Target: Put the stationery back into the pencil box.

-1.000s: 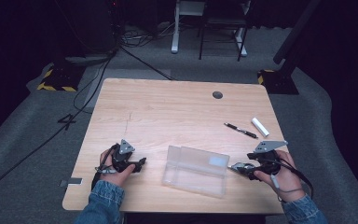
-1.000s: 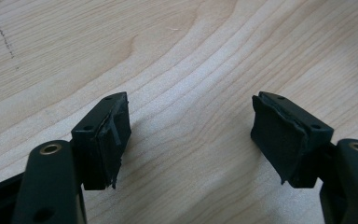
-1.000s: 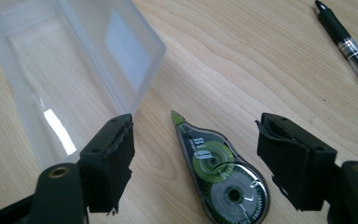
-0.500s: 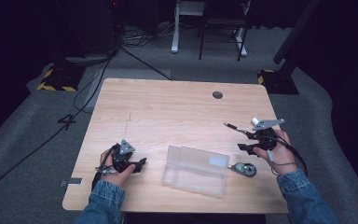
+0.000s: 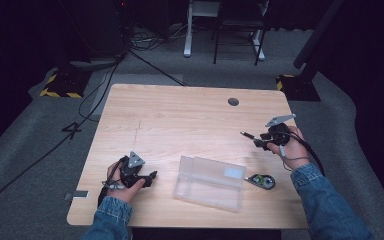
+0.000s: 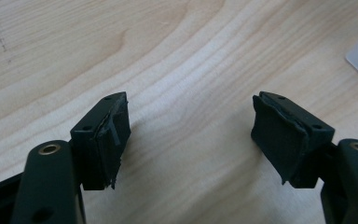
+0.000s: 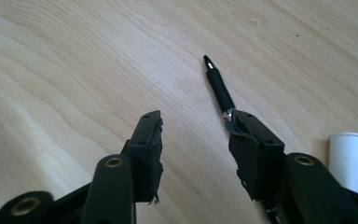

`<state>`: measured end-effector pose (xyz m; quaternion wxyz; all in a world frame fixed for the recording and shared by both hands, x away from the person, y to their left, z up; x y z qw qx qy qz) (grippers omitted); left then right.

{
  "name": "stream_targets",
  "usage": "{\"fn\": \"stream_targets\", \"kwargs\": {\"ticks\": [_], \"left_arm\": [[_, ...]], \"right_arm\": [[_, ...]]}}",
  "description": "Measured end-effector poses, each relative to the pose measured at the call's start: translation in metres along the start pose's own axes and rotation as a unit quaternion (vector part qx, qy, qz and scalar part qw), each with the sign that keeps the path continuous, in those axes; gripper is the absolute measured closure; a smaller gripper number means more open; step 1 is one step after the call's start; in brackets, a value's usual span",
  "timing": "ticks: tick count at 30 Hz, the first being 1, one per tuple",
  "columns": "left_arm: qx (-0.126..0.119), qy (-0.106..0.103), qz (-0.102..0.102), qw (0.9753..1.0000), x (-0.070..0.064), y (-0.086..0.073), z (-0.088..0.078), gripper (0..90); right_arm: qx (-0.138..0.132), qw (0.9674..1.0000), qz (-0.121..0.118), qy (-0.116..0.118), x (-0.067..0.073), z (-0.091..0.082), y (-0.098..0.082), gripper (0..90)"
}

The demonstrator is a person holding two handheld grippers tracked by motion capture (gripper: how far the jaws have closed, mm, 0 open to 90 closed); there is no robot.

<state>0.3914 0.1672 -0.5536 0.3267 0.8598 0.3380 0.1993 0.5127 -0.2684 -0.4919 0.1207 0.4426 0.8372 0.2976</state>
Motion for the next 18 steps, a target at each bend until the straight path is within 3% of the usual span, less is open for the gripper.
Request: {"fn": "stream_targets", "kwargs": {"ticks": [14,18], "left_arm": [[0.001,-0.003,-0.005,1.0000,-0.005,-0.008,-0.008,27.1],[0.000,-0.004,-0.004,1.0000,-0.005,-0.007,-0.007,25.5]], "right_arm": [[0.033,0.9994,-0.001,-0.009,-0.028,0.045,0.017,65.3],[0.050,0.9987,-0.007,-0.002,-0.029,0.053,0.018,67.8]]}}
Point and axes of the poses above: each handheld gripper's, and its own axes: z roughly forward along the jaws, y roughly out of its top, x roughly to its left, the point moved 7 cm from there along z, roughly forward along the jaws, and after that the axes turned 11 degrees about z, right-handed, at the moved point
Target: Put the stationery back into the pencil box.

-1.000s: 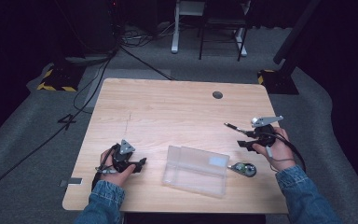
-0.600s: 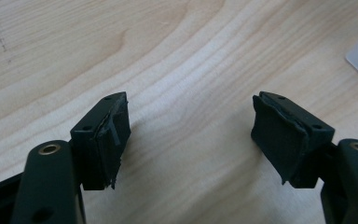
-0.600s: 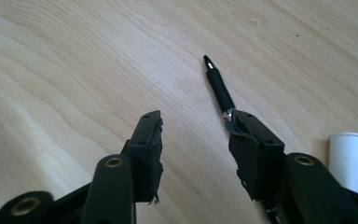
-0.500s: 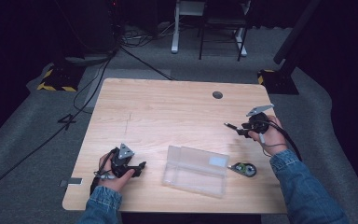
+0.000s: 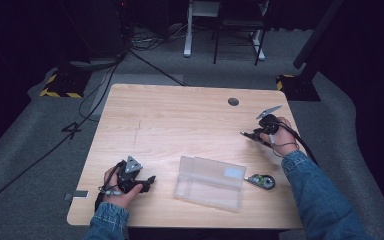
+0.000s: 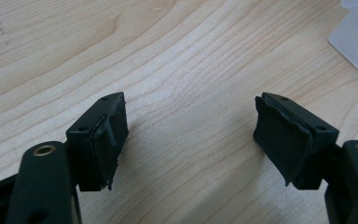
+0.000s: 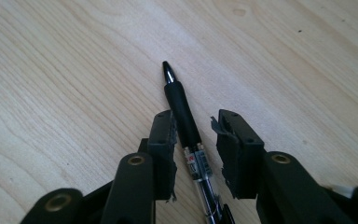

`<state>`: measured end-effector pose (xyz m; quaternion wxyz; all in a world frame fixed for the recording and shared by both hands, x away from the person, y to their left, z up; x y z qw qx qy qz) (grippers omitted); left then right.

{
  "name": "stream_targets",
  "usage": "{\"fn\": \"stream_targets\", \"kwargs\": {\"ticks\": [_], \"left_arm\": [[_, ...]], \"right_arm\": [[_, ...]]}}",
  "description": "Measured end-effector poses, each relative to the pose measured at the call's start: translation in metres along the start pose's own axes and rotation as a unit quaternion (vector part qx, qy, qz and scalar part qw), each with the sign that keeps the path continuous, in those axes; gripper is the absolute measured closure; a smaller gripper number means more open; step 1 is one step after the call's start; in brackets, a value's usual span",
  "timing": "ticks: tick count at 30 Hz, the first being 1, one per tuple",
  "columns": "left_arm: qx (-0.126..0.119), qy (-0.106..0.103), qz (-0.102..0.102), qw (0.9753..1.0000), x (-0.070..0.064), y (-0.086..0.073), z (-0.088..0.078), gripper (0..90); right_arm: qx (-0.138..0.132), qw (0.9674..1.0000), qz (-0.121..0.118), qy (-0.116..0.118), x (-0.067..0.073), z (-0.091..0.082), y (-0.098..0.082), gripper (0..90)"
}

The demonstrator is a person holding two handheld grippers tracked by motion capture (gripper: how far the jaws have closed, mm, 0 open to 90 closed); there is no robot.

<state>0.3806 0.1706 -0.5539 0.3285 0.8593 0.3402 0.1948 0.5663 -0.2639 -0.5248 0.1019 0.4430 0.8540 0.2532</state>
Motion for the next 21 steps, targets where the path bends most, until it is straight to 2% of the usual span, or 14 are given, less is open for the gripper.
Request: {"fn": "stream_targets", "kwargs": {"ticks": [1,5,7,10,13,19,21], "left_arm": [[0.001,0.002,0.006,1.0000,0.0012,0.0001,0.0000,25.2],[0.003,-0.001,0.005,1.0000,0.0010,0.0005,0.0006,24.4],[0.003,-0.003,0.000,1.0000,0.0001,0.0006,0.0009,24.2],[0.002,-0.001,0.006,1.0000,0.0012,0.0011,0.0015,23.9],[0.002,-0.001,0.006,1.0000,0.0012,0.0012,0.0016,23.8],[0.002,-0.001,0.006,1.0000,0.0013,0.0012,0.0016,23.8],[0.002,-0.001,0.006,1.0000,0.0013,0.0012,0.0015,23.8]], "right_arm": [[0.004,1.0000,-0.005,0.001,0.0005,0.0018,0.0002,68.3],[0.025,0.9995,-0.014,0.008,-0.0001,0.0079,-0.0022,70.4],[0.026,0.9995,-0.012,0.014,0.0002,0.0088,-0.0020,73.4],[0.035,0.9990,-0.019,0.019,0.0032,0.0083,-0.0025,79.6],[0.043,0.9985,-0.031,0.012,0.0059,0.0079,-0.0024,79.8],[0.046,0.9987,-0.023,0.006,0.0069,0.0072,-0.0029,80.1],[0.039,0.9990,-0.021,0.010,0.0080,0.0052,-0.0017,80.1]]}}
Point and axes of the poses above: each handheld gripper's, and its own axes: z roughly forward along the jaws, y roughly out of its top, x roughly to its left, the point moved 7 cm from there along z, roughly forward along the jaws, and after that the axes turned 11 degrees about z, right-handed, at the moved point
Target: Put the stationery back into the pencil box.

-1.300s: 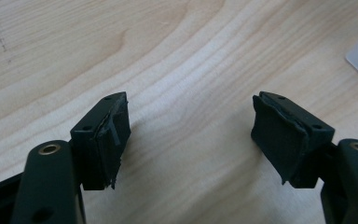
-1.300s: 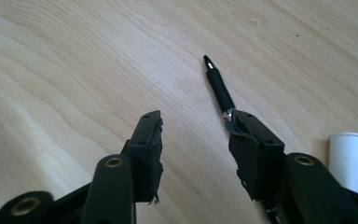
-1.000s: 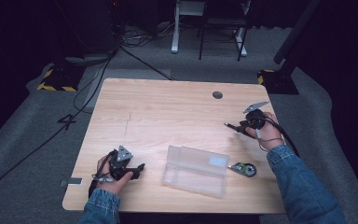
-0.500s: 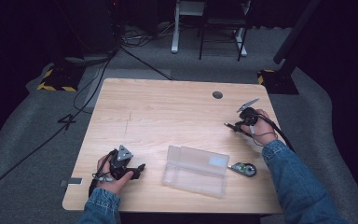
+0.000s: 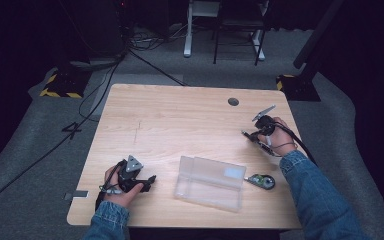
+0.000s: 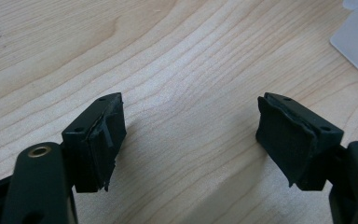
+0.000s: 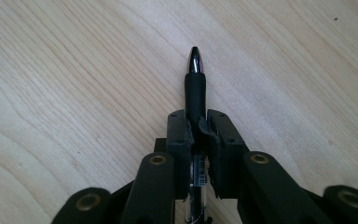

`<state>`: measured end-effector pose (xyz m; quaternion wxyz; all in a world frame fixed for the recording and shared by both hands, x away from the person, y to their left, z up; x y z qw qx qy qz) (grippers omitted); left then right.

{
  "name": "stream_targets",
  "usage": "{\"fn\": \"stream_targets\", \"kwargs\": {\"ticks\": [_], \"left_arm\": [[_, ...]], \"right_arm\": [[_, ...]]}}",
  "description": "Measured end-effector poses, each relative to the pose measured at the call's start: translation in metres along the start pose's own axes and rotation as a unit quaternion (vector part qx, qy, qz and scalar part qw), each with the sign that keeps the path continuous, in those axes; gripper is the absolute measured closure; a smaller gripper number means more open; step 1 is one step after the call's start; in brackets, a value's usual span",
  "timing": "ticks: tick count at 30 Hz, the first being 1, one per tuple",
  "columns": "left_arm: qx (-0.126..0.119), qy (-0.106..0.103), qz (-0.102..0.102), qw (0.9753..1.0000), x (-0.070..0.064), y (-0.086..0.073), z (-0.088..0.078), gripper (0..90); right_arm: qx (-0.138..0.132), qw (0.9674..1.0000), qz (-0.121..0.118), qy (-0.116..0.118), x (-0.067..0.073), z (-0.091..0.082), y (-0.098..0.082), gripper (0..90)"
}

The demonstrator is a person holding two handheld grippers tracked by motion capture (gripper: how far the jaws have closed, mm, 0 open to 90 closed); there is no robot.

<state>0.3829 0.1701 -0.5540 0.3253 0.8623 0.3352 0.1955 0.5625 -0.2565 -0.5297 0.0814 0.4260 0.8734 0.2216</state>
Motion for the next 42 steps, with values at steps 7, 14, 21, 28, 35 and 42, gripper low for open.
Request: {"fn": "stream_targets", "kwargs": {"ticks": [7,14,21,28,35,42], "left_arm": [[0.001,-0.001,0.002,1.0000,0.000,0.001,0.001,23.3],[0.000,-0.001,-0.001,1.0000,0.000,0.002,0.002,23.0],[0.003,-0.001,0.001,1.0000,0.001,0.003,0.003,22.7],[0.002,-0.001,0.004,1.0000,0.001,0.004,0.004,22.6],[0.003,-0.004,0.000,1.0000,0.000,0.005,0.005,22.6],[0.002,-0.002,0.004,1.0000,0.001,0.005,0.005,22.6]], "right_arm": [[-0.022,0.9997,0.004,0.007,0.003,-0.017,0.006,80.1],[-0.051,0.9986,-0.004,0.014,0.015,-0.043,0.013,80.1],[-0.071,0.9970,-0.004,0.032,0.034,-0.070,0.019,80.1],[-0.086,0.9949,-0.026,0.045,0.060,-0.094,0.023,80.1],[-0.088,0.9932,-0.039,0.064,0.084,-0.107,0.026,80.1],[-0.092,0.9893,-0.063,0.094,0.114,-0.117,0.028,80.1]]}}
Point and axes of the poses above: each handheld gripper's, and its own axes: z roughly forward along the jaws, y roughly out of its top, x roughly to its left, the point moved 7 cm from there along z, roughly forward along the jaws, and after that the axes turned 11 degrees about z, right-handed, at the moved point
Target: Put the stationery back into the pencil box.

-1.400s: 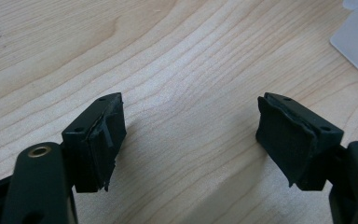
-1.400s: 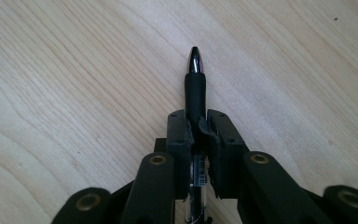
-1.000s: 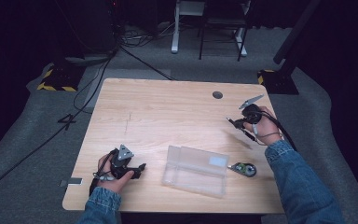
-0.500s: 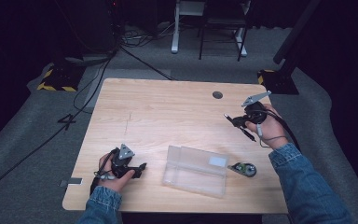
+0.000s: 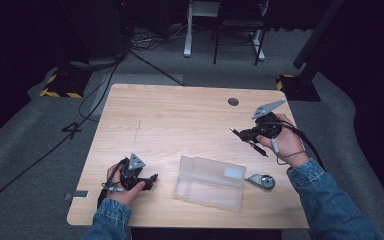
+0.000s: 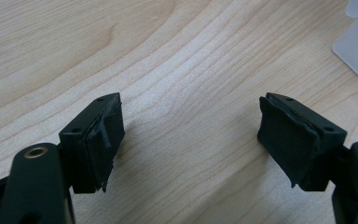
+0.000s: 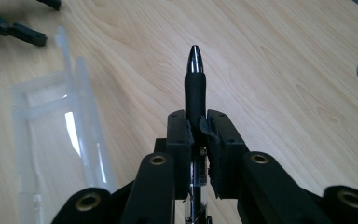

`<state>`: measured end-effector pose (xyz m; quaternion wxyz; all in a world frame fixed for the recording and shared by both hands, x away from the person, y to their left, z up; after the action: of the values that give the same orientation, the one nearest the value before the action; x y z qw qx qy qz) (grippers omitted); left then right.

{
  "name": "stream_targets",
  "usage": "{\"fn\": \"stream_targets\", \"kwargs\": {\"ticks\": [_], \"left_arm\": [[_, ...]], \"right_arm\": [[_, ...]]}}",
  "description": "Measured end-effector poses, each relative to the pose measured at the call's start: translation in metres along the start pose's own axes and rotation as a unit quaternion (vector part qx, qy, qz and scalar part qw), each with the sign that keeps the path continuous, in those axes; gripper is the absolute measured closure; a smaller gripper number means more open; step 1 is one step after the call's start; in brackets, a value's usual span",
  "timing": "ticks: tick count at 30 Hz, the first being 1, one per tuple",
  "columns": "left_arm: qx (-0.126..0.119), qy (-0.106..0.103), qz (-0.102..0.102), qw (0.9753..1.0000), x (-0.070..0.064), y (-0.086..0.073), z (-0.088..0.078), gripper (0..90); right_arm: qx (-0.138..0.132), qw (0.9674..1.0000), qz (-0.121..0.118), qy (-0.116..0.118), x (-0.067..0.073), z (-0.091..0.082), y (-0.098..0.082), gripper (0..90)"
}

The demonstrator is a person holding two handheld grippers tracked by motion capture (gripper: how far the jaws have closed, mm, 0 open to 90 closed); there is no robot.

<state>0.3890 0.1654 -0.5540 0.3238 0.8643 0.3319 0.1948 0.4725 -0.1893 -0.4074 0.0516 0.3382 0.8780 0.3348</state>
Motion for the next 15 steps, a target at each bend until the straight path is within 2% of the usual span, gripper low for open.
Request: {"fn": "stream_targets", "kwargs": {"ticks": [10,15], "left_arm": [[0.000,-0.001,-0.002,1.0000,0.000,0.000,0.000,22.5],[-0.001,-0.002,-0.003,1.0000,-0.001,0.000,0.000,22.5]], "right_arm": [[0.007,0.9988,-0.027,0.040,0.036,0.008,0.003,80.1],[0.012,0.9979,-0.037,0.053,0.049,0.012,0.004,80.1]]}}
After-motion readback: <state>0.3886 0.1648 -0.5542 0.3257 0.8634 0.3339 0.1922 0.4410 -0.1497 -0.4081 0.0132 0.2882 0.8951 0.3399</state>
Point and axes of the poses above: each handheld gripper's, and its own axes: z roughly forward along the jaws, y roughly out of its top, x roughly to its left, the point moved 7 cm from there along z, roughly forward along the jaws, and after that the axes turned 11 degrees about z, right-handed, at the moved point
